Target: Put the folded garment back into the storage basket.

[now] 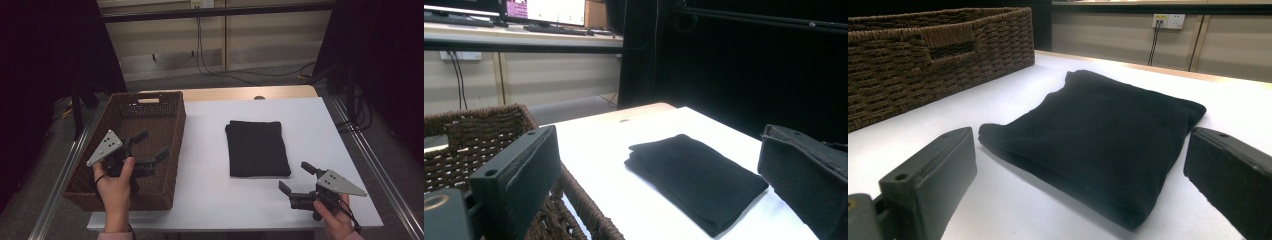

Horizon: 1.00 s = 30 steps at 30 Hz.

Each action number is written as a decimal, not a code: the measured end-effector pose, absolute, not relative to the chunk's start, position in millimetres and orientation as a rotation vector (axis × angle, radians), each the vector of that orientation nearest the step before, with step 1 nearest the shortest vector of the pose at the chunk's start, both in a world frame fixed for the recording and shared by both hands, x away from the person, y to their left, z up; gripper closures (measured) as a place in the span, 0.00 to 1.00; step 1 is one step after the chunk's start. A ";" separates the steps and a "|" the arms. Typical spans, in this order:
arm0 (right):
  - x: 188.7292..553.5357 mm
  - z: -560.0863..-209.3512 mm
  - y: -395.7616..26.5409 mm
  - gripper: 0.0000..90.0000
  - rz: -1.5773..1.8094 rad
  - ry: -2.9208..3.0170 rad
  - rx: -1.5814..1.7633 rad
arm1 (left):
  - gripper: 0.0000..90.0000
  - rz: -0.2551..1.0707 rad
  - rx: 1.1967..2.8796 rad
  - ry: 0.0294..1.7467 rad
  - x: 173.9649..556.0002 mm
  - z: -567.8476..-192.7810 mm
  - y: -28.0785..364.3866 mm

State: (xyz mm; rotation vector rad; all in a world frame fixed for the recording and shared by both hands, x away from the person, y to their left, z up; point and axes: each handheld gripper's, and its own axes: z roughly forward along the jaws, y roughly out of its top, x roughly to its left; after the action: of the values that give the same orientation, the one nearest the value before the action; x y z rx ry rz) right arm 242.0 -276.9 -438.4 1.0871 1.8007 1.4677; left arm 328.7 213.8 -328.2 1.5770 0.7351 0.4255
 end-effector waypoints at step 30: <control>240.2 -438.0 -277.0 0.01 1.488 1.810 1.068 | 0.04 0.354 1.625 0.729 347.3 -321.2 168.8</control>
State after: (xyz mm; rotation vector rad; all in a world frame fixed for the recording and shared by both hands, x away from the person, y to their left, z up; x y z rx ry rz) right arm 240.2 -277.0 -438.0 1.0682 1.8105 1.4878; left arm 347.3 168.8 -321.2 1.6255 0.7291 0.3540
